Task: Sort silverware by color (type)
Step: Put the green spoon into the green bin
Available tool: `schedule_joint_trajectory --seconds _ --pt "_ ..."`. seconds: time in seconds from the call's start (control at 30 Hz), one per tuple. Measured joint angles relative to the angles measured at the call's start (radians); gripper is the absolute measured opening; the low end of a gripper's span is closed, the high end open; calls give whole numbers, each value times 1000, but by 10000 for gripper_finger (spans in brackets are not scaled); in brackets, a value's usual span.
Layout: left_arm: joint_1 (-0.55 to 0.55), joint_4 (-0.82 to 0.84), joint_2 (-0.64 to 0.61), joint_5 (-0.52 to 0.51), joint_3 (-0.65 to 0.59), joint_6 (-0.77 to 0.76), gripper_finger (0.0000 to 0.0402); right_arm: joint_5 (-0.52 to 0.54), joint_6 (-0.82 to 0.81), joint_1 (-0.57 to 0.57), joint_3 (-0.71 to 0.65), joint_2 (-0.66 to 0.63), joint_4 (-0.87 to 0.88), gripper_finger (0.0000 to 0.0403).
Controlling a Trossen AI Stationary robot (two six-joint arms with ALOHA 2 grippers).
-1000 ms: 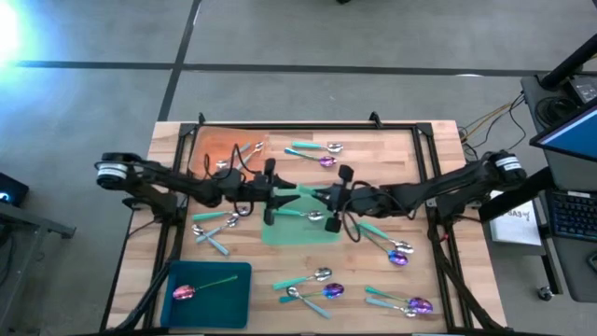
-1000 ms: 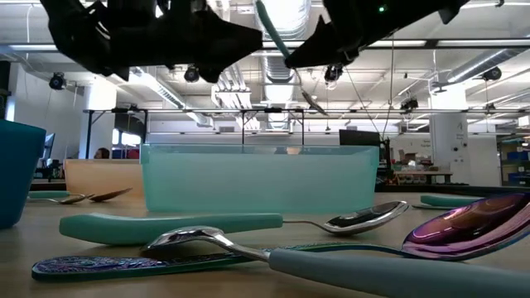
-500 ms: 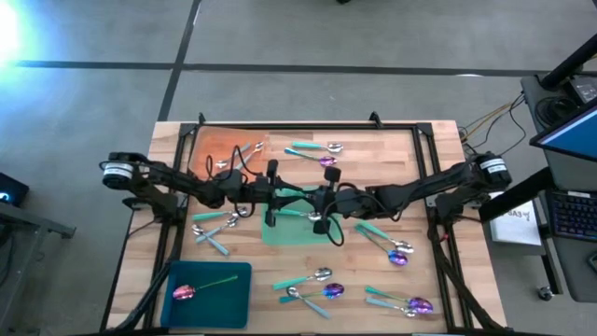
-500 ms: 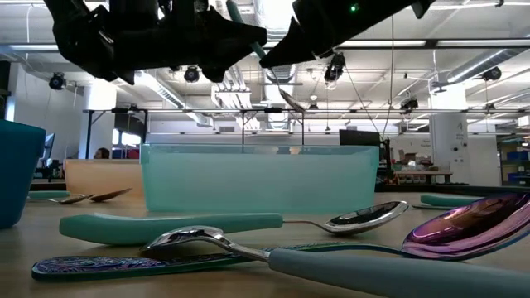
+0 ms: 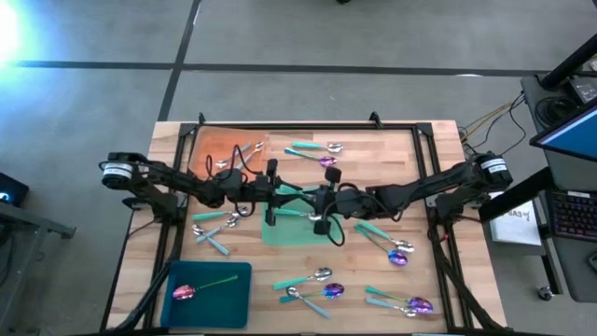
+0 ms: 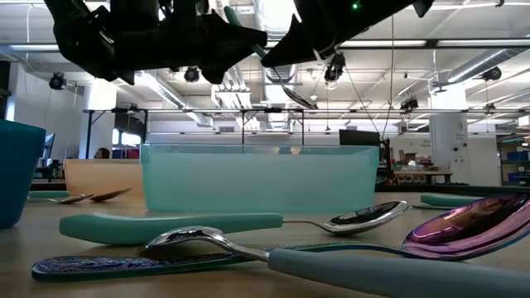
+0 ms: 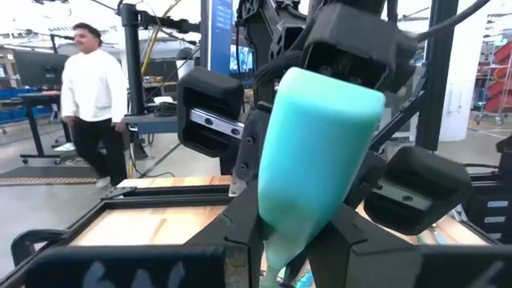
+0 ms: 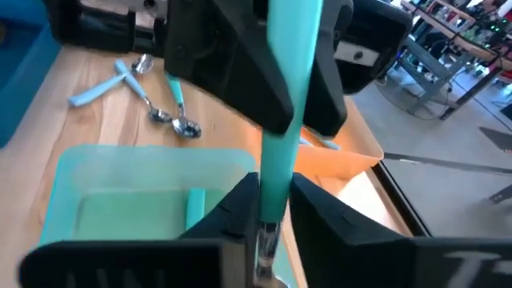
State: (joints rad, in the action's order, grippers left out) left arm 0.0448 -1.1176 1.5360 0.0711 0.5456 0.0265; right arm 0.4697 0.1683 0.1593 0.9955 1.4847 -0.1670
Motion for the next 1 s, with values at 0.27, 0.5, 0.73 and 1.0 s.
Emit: schedule_joint_trajectory --seconds 0.27,0.5,0.73,1.0 --pt "0 -2 0 0 0 -6 50 3 -44 0 -1 -14 66 142" --pt "3 1 0 -1 0 -5 50 4 -100 0 -1 -83 196 173" --pt "2 139 0 -30 0 -101 50 2 -294 0 0 -183 484 174" --pt "-3 241 1 -73 -1 -273 50 -7 -583 2 -1 -192 861 159"
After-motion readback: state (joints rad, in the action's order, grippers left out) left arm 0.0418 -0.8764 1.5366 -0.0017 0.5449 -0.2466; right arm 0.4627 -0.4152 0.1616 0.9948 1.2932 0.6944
